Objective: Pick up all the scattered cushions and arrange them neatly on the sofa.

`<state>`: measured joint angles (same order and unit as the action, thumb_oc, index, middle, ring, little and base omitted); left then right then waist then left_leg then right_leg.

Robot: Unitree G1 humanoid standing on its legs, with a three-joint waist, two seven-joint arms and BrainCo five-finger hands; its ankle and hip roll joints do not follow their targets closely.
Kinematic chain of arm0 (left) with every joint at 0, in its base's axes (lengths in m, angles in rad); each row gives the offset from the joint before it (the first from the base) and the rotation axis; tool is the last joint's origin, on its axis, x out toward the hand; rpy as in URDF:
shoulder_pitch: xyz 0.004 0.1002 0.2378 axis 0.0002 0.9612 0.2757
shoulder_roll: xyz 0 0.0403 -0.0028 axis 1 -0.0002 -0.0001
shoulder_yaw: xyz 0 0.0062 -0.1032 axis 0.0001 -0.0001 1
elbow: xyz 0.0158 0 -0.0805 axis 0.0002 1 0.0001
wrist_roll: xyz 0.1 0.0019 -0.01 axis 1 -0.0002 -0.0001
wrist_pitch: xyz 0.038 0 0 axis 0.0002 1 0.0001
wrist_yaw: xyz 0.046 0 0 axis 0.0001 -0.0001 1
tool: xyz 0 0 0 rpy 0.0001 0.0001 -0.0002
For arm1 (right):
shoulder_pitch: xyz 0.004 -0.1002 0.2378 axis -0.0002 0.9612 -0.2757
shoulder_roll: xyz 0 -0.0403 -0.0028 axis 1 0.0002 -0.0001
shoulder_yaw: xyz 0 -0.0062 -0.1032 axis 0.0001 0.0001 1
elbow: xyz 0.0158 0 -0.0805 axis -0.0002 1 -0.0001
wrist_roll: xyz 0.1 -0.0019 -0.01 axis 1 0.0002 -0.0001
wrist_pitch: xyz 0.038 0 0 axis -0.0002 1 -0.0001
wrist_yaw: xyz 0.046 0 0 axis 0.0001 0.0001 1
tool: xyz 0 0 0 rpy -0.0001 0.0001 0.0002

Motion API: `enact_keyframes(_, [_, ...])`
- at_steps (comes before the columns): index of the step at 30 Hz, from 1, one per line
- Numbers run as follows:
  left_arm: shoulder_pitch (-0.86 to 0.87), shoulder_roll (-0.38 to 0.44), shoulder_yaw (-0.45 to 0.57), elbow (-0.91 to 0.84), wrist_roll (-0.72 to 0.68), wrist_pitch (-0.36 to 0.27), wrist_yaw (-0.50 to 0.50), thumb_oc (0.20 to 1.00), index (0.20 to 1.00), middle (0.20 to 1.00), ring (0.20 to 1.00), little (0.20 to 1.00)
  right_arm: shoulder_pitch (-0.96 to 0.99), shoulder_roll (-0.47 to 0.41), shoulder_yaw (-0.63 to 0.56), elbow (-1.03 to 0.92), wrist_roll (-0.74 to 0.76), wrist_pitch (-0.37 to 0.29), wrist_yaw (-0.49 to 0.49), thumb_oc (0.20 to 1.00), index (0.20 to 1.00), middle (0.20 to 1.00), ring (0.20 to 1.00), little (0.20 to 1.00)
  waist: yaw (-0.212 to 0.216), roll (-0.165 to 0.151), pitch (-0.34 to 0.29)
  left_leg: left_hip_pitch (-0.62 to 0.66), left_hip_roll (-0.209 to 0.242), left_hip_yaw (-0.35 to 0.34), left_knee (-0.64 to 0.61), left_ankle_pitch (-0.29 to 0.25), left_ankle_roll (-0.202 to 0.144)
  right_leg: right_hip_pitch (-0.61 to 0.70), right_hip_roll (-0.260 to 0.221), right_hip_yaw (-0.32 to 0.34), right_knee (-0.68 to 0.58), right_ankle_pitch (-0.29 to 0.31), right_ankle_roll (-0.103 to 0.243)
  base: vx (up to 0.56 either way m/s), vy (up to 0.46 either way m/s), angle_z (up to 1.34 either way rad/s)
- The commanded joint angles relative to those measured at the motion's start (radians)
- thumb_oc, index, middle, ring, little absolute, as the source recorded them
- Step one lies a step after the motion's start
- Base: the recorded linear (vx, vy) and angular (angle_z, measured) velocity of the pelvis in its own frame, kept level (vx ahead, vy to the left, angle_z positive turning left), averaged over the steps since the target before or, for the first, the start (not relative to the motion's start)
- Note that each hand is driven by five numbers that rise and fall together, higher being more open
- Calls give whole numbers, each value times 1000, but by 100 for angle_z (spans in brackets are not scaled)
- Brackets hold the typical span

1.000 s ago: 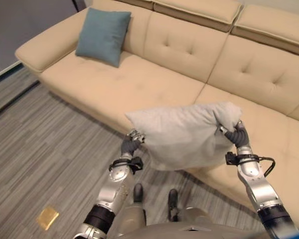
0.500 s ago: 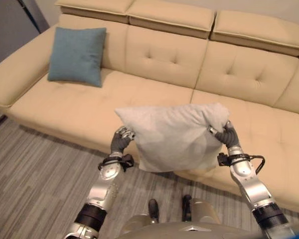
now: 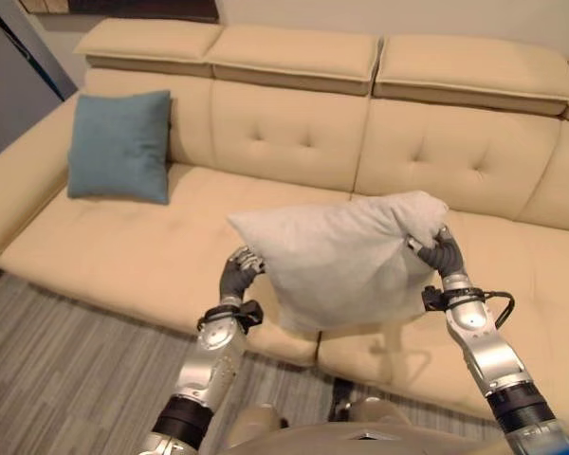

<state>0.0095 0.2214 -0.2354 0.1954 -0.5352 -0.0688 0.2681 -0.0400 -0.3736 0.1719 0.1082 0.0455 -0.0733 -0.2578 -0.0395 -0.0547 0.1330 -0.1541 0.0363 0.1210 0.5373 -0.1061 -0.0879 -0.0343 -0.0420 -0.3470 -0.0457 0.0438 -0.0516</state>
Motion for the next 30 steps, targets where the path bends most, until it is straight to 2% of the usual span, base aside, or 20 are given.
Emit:
enact_keyframes(1, [-65, 13, -37, -100, 0, -63, -30, 200, 200, 200, 200, 200, -80, 4, -7, -93, 13, -101, -3, 200, 200, 200, 200, 200, 9, -45, -32, 65, 6, -3, -290, 62, 38, 22, -32, 87, -17, 31, 137, 204, 103, -26])
enact_keyframes(3, [-65, 10, -33, -107, 2, -65, -24, 200, 200, 200, 200, 200, -75, 5, -9, -83, 11, -100, -10, 200, 200, 200, 200, 200, 24, -30, -35, 62, 22, -46, -449, 135, 21, 38, -21, 111, -22, 19, 147, 172, 106, -22])
enact_keyframes(4, [-64, 10, -33, -107, 2, -65, -24, 200, 200, 200, 200, 200, -75, 5, -9, -82, 11, -100, -10, 200, 200, 200, 200, 200, 25, -30, -34, 69, 22, -45, -459, 140, 20, 40, -21, 111, -22, 18, 146, 109, 76, -24])
enact_keyframes(5, [-67, 7, -33, -108, 3, -66, -19, 200, 200, 200, 200, 200, -71, 1, -12, -80, 8, -99, -13, 200, 200, 200, 200, 200, 28, -23, -35, 66, 34, -54, -492, 172, 11, 46, -20, 115, -18, 12, 148, 123, 124, -36])
enact_keyframes(8, [-74, 8, -29, -117, 5, -72, -22, 200, 200, 200, 200, 200, -60, 4, -26, -77, 3, -94, -8, 200, 200, 200, 200, 200, 20, -7, -45, 104, 25, -48, -544, 169, 12, 55, -31, 116, -21, 13, 157, 106, 184, -41])
enact_keyframes(9, [-78, 13, -25, -124, 6, -75, -19, 200, 200, 200, 200, 200, -72, 11, -24, -69, 3, -91, -14, 200, 200, 200, 200, 200, 27, 0, -51, 120, 3, -77, -559, 161, 22, 48, -43, 133, -21, 25, 165, 107, 244, -23])
enact_keyframes(10, [-80, 22, -18, -135, 14, -74, -21, 200, 200, 200, 200, 200, -82, 15, -28, -61, 5, -88, -11, 200, 200, 200, 200, 200, 32, 5, -60, 144, -6, -49, -585, 158, 30, 58, -55, 139, -25, 28, 172, 130, 307, -14])
enact_keyframes(16, [-149, 69, 15, -158, 52, -79, 32, 200, 200, 200, 200, 200, -177, 31, 12, -36, -17, -79, -20, 200, 200, 200, 200, 200, 62, 9, -56, 165, -35, 1, -586, 119, 62, 30, -95, 163, 6, 35, 205, 50, 167, -12])
enact_keyframes(18, [-210, 85, 21, -144, 77, -85, 62, 200, 200, 200, 200, 200, -241, 33, 47, -14, -16, -78, -28, 200, 200, 200, 200, 200, 74, 12, -49, 160, -37, 25, -588, 115, 60, 17, -108, 158, -14, 60, 220, 17, 57, -40])
enact_keyframes(21, [-352, 91, -9, -84, 71, -101, 108, 200, 200, 200, 200, 200, -363, 25, 79, 5, -6, -73, -57, 200, 200, 200, 200, 200, 60, 16, -23, 97, -33, 20, -573, 121, 57, -48, -101, 191, -14, 68, 212, -97, 2, 3])
enact_keyframes(25, [-509, 103, -45, -10, 74, -110, 154, 200, 200, 200, 200, 200, -474, 26, 109, 31, 15, -71, -95, 200, 200, 200, 200, 200, 48, 20, -5, 41, -36, 7, -566, 134, 56, -91, -98, 187, -13, 68, 198, -84, -5, 17])
enact_keyframes(26, [-615, 121, -68, 40, 75, -116, 182, 200, 200, 200, 200, 200, -557, 21, 122, 54, 23, -76, -130, 200, 200, 200, 200, 200, 40, 22, 8, 0, -36, -4, -557, 141, 57, -131, -96, 181, -7, 73, 194, -98, -14, 16])
enact_keyframes(30, [-826, 151, -111, 138, 60, -142, 237, 200, 200, 200, 200, 200, -726, -2, 143, 103, 29, -90, -200, 200, 200, 200, 200, 200, 30, 18, 34, -93, -31, -24, -534, 156, 57, -223, -94, 186, 3, 93, 191, -111, -24, 7])
